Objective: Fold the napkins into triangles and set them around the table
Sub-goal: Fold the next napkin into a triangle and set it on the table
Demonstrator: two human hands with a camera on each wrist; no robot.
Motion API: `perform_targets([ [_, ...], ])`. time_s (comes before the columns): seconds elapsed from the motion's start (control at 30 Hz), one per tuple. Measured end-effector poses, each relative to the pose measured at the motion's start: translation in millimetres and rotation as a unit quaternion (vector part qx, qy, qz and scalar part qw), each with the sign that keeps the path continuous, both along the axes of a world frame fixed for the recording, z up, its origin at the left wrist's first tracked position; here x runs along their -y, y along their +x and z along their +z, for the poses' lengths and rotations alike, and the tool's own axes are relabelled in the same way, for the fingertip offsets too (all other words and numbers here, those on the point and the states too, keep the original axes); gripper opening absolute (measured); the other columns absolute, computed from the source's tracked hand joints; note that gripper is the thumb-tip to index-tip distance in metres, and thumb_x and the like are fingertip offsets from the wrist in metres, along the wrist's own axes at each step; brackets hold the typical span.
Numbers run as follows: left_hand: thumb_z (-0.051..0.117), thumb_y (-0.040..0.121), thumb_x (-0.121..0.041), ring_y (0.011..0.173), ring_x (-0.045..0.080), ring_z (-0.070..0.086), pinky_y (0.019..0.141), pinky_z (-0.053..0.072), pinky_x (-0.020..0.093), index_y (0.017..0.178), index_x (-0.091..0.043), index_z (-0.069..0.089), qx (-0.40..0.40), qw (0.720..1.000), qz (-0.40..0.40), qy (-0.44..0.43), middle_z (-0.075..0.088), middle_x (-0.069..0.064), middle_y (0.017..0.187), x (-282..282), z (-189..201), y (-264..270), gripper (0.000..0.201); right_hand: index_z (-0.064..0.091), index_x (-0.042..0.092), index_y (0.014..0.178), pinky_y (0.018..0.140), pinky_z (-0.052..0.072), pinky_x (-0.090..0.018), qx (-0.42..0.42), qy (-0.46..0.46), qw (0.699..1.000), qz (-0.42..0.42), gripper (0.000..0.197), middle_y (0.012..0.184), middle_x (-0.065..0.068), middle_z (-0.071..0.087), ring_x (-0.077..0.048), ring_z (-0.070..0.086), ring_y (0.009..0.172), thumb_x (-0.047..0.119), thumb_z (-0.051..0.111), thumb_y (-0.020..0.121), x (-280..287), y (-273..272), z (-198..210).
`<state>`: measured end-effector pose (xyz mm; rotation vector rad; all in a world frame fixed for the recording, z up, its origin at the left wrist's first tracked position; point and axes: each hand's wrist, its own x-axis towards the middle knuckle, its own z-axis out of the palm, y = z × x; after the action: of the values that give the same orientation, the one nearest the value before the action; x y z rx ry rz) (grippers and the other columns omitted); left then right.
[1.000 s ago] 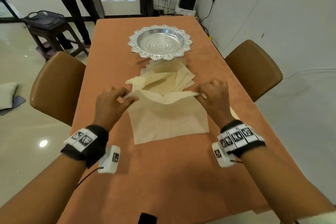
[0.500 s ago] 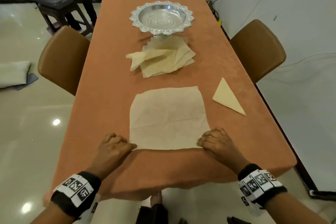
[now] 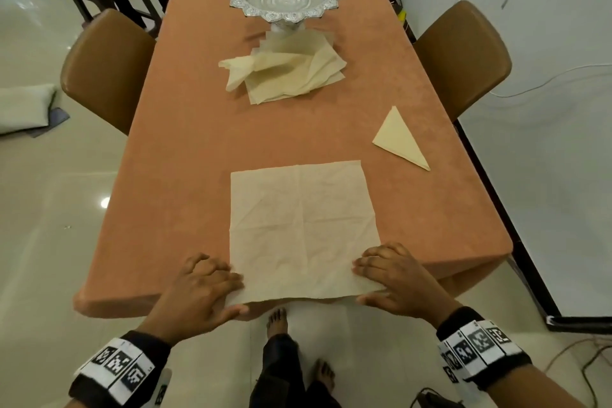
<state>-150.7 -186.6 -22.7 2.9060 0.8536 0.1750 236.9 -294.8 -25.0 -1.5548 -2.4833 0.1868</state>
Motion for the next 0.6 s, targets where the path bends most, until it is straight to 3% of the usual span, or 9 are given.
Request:
perform_targets([
  [0.07, 0.032, 0.09, -0.068, 0.096, 0.006, 0.056, 0.088, 0.033, 0.033, 0.105, -0.029, 0.07, 0.065, 0.997, 0.033, -0.028, 0.07, -0.013, 0.101, -2.3, 14.7, 4.5, 0.056, 0.066, 0.022, 0.114, 0.093, 0.032, -0.03, -0.055, 0.01, 0.997, -0.047, 0.058, 0.114, 0.008, 0.067, -0.011, 0.055, 0.108, 0.062, 0.029, 0.094, -6.9, -0.9, 10.6],
  [0.17, 0.023, 0.094, -0.063, 0.096, 0.004, 0.052, 0.084, 0.032, 0.029, 0.114, -0.028, 0.067, 0.145, 0.974, 0.154, -0.077, 0.069, -0.008, 0.108, -17.5, 35.2, 41.9, 0.06, 0.063, 0.019, 0.12, 0.095, 0.04, -0.035, -0.085, 0.013, 0.988, -0.128, 0.055, 0.118, 0.003, 0.066, -0.017, 0.059, 0.111, 0.054, 0.026, 0.097, -39.5, -21.3, 20.0],
  [0.23, 0.017, 0.089, -0.065, 0.118, 0.014, 0.051, 0.098, 0.034, 0.036, 0.133, -0.027, 0.054, 0.079, 0.967, 0.216, -0.108, 0.058, -0.002, 0.132, -27.9, 30.0, 83.2, 0.069, 0.051, 0.017, 0.134, 0.104, 0.037, -0.042, -0.053, -0.043, 0.984, -0.167, 0.059, 0.136, -0.001, 0.054, -0.019, 0.05, 0.126, 0.052, 0.025, 0.094, -65.6, -44.7, 16.3],
  [0.3, 0.0, 0.081, -0.068, 0.144, 0.019, 0.022, 0.113, 0.019, 0.045, 0.15, -0.026, 0.024, -0.036, 0.959, 0.239, -0.147, 0.023, 0.001, 0.158, -27.8, 8.3, 118.0, 0.085, 0.025, 0.018, 0.149, 0.115, 0.017, -0.044, 0.003, -0.128, 0.973, -0.19, 0.071, 0.156, -0.001, 0.024, -0.018, 0.023, 0.143, 0.058, 0.013, 0.091, -79.1, -65.4, 1.5],
  [0.37, -0.013, 0.073, -0.076, 0.148, 0.017, -0.003, 0.116, 0.002, 0.049, 0.152, -0.032, -0.001, -0.085, 0.947, 0.258, -0.17, -0.01, -0.005, 0.159, -21.0, -18.0, 131.3, 0.091, 0.006, 0.022, 0.152, 0.116, 0.002, -0.044, 0.031, -0.162, 0.963, -0.211, 0.081, 0.16, 0.003, 0.002, -0.015, 0.003, 0.147, 0.066, -0.003, 0.084, -79.5, -74.1, -17.3],
  [0.4, -0.017, 0.072, -0.078, 0.147, 0.016, -0.009, 0.116, -0.002, 0.049, 0.151, -0.035, -0.007, -0.081, 0.944, 0.269, -0.172, -0.018, -0.008, 0.156, -17.5, -28.4, 130.2, 0.09, 0.003, 0.024, 0.152, 0.116, -0.002, -0.043, 0.032, -0.157, 0.962, -0.22, 0.083, 0.16, 0.005, -0.001, -0.014, 0.0, 0.147, 0.069, -0.008, 0.083, -76.5, -74.0, -24.5],
  [0.6, -0.006, 0.079, -0.076, 0.145, 0.014, -0.014, 0.116, -0.009, 0.048, 0.147, -0.04, -0.015, -0.054, 0.939, 0.301, -0.156, -0.022, -0.011, 0.154, -16.0, -40.1, 90.2, 0.078, -0.006, 0.03, 0.151, 0.114, -0.007, -0.042, 0.034, -0.132, 0.96, -0.244, 0.08, 0.157, 0.009, -0.012, -0.01, -0.01, 0.144, 0.07, -0.016, 0.081, -59.0, -41.9, -36.3],
])
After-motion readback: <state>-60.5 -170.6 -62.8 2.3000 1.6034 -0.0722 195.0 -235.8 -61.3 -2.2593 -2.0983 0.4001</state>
